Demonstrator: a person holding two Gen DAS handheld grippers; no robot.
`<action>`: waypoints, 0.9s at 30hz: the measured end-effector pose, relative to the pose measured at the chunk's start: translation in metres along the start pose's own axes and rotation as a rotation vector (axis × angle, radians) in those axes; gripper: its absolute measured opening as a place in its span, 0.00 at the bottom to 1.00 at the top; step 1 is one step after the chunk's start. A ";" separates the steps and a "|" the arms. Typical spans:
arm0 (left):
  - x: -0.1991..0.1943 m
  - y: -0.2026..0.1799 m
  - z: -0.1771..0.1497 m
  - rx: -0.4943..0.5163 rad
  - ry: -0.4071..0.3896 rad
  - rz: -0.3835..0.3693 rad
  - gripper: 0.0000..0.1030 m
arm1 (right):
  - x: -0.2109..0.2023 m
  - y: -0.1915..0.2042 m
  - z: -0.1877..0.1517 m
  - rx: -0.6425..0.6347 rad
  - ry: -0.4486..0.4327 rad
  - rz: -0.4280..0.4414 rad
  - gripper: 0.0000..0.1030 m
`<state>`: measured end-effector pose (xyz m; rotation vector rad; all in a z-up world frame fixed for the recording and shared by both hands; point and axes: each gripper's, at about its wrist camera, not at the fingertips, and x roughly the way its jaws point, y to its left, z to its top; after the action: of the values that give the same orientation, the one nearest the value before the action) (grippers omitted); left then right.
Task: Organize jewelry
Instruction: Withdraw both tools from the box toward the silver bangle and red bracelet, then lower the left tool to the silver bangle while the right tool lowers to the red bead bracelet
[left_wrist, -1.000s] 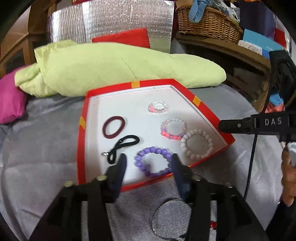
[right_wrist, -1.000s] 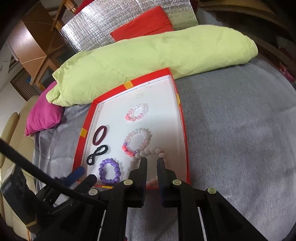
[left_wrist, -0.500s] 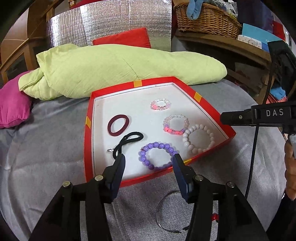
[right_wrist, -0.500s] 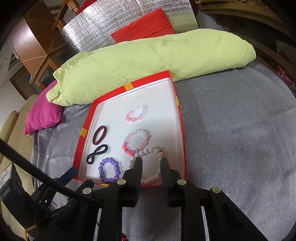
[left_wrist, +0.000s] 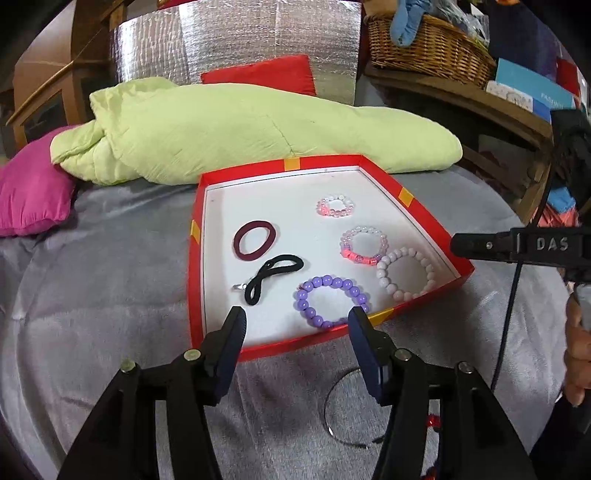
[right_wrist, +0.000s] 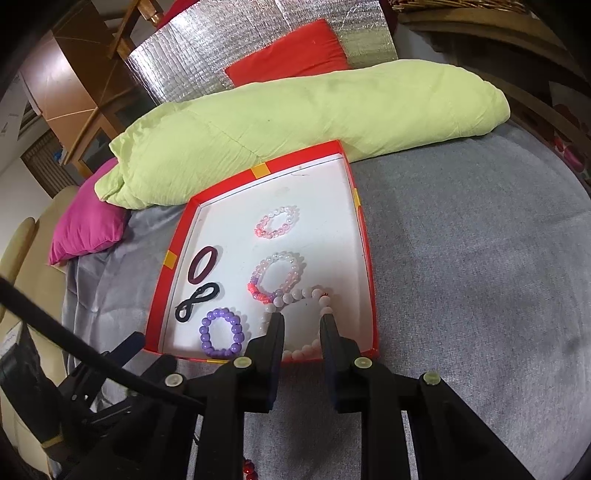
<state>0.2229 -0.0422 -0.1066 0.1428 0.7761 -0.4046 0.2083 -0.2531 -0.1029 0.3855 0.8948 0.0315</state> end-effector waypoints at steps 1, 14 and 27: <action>-0.002 0.002 -0.001 -0.009 0.000 0.000 0.58 | 0.000 0.000 0.000 -0.004 -0.002 -0.002 0.21; -0.035 0.043 -0.035 -0.160 0.016 0.052 0.59 | -0.019 0.002 -0.037 -0.054 0.014 -0.008 0.21; -0.043 0.066 -0.076 -0.233 0.100 0.110 0.60 | -0.020 0.031 -0.105 -0.169 0.113 0.015 0.53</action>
<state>0.1723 0.0514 -0.1316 -0.0127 0.9042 -0.2021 0.1201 -0.1952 -0.1364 0.2344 0.9932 0.1427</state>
